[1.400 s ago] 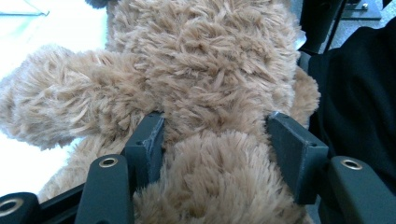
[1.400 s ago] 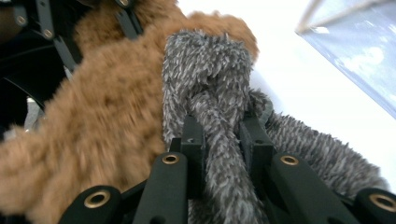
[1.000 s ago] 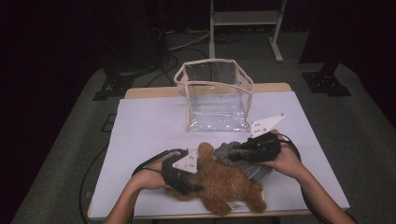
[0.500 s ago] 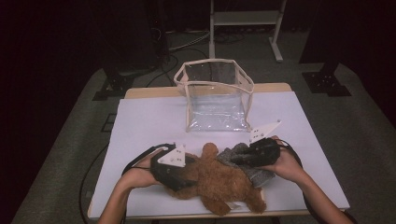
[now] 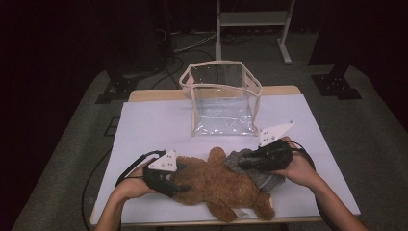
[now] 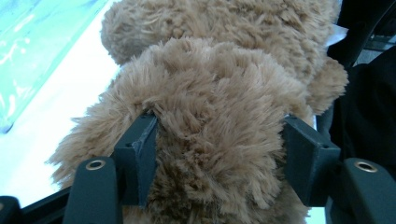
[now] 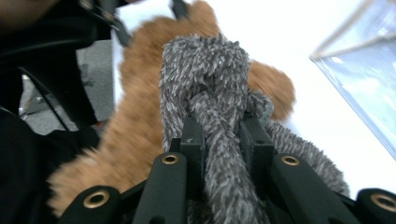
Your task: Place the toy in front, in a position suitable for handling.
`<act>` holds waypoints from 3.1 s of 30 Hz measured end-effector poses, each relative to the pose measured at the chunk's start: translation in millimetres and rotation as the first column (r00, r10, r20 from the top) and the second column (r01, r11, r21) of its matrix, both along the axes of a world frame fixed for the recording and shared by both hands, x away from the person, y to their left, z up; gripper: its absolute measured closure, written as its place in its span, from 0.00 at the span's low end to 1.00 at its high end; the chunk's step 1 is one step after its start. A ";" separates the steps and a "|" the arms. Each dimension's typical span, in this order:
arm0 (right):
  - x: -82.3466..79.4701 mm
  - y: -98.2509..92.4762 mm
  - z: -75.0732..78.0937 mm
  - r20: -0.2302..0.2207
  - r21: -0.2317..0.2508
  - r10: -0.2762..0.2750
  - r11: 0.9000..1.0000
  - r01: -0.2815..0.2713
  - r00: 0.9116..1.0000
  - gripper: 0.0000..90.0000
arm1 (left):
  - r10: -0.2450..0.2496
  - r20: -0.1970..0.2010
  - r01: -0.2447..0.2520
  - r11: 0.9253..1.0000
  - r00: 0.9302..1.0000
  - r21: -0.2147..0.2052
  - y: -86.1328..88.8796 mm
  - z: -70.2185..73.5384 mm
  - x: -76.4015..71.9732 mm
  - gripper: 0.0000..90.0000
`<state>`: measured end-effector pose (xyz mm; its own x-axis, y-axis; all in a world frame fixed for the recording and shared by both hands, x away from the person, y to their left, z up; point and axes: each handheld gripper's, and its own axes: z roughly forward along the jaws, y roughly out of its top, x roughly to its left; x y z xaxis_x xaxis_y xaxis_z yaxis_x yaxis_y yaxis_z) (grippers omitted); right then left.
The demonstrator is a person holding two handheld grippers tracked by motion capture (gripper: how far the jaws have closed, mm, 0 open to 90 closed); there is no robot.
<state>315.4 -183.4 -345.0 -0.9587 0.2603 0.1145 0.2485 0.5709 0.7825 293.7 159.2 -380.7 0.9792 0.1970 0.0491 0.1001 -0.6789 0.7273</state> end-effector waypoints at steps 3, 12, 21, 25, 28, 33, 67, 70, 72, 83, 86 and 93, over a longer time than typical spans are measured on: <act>-3.1 10.5 7.5 -0.004 0.012 0.033 0.999 -0.033 0.999 0.82 | -0.007 0.009 0.007 1.000 1.000 0.018 -7.9 2.2 3.6 0.39; -5.6 43.5 -3.8 -0.012 -0.066 0.067 0.996 -0.068 0.998 0.81 | -0.005 0.015 0.004 1.000 1.000 0.027 -11.7 7.2 7.0 0.36; -3.5 12.2 -17.6 -0.032 -0.049 -0.011 0.999 0.009 0.999 0.81 | 0.020 -0.001 -0.020 1.000 1.000 0.009 14.8 9.7 1.2 0.32; -4.0 3.7 -19.7 -0.034 -0.056 -0.027 0.998 0.025 0.999 0.81 | -0.004 -0.045 0.004 1.000 0.999 -0.004 13.0 -3.2 -0.4 0.36; -2.3 -2.3 -20.3 -0.041 -0.063 -0.046 0.997 0.043 0.998 0.81 | -0.016 -0.060 0.016 1.000 0.998 -0.005 6.4 -6.8 -0.2 0.37; 2.7 -6.4 -16.0 -0.036 -0.060 -0.054 0.997 0.052 0.998 0.81 | -0.042 -0.074 0.041 0.999 0.996 -0.008 -11.4 -9.3 1.4 0.37; 49.8 -10.0 -34.7 -0.066 -0.111 -0.140 0.985 0.132 0.988 0.81 | -0.112 -0.028 0.113 0.994 0.993 0.017 -46.0 -10.4 -3.9 0.35; 44.9 -10.8 -23.8 -0.057 -0.067 -0.120 0.991 0.116 0.991 0.81 | -0.102 -0.024 0.102 0.995 0.995 0.023 -47.6 -9.9 -3.0 0.35; 40.7 -4.9 -14.7 -0.048 -0.047 -0.087 0.995 0.085 0.995 0.81 | -0.100 -0.023 0.100 0.995 0.995 0.027 -48.0 -9.5 -2.6 0.35; 34.4 -5.8 -18.1 -0.071 -0.044 -0.071 0.997 0.068 0.995 0.81 | -0.075 -0.014 0.076 0.997 0.997 0.019 -47.0 -10.9 1.6 0.34; 21.1 -2.5 -8.3 -0.057 -0.024 -0.028 0.999 0.027 0.998 0.81 | -0.043 -0.005 0.043 0.999 0.999 0.017 -49.3 -10.3 4.8 0.34; -5.0 -21.6 0.6 -0.033 -0.007 -0.026 1.000 0.026 0.999 0.81 | 0.052 0.002 -0.052 0.999 0.999 0.009 -50.9 -9.9 17.0 0.36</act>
